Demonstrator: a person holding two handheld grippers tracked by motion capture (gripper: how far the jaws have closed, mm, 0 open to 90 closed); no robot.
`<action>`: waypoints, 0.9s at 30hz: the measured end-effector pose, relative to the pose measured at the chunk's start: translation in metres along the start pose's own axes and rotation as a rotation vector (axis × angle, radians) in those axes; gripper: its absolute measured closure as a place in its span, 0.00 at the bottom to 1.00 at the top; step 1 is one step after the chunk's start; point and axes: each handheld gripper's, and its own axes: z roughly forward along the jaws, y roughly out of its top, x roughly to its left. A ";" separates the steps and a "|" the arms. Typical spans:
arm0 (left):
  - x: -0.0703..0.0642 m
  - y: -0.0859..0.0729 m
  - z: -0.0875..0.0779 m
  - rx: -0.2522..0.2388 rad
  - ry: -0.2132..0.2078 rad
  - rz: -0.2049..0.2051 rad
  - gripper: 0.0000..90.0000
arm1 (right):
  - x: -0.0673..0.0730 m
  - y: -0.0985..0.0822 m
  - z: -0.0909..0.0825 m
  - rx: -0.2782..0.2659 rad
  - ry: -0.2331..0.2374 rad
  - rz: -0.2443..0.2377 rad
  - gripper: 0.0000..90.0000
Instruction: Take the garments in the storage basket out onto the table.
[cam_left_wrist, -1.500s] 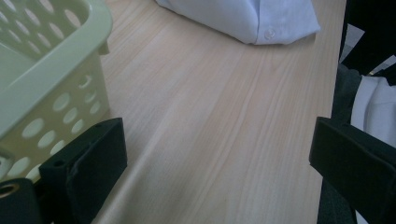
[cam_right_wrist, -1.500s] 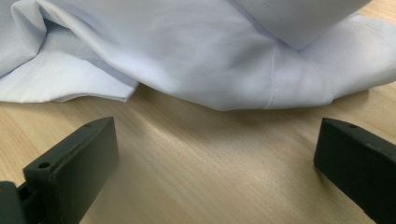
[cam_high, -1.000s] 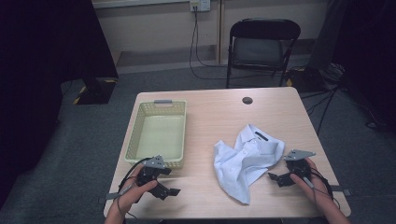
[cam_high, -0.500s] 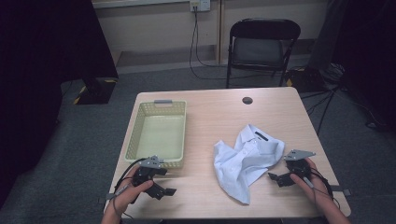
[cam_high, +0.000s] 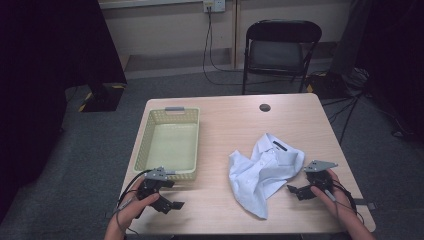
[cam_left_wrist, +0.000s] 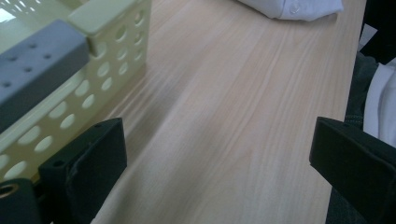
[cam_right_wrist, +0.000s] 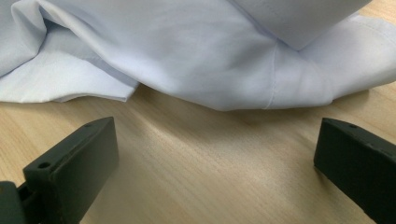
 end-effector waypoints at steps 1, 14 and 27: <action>0.001 -0.001 -0.001 0.002 0.001 0.001 0.04 | 0.000 0.000 0.000 0.000 0.000 0.000 0.00; 0.006 -0.009 -0.009 -0.004 0.005 -0.018 0.04 | 0.000 0.000 0.000 0.000 0.000 0.000 0.00; 0.010 -0.015 -0.016 -0.016 0.019 -0.021 0.04 | 0.000 0.000 0.000 0.000 0.000 0.000 0.00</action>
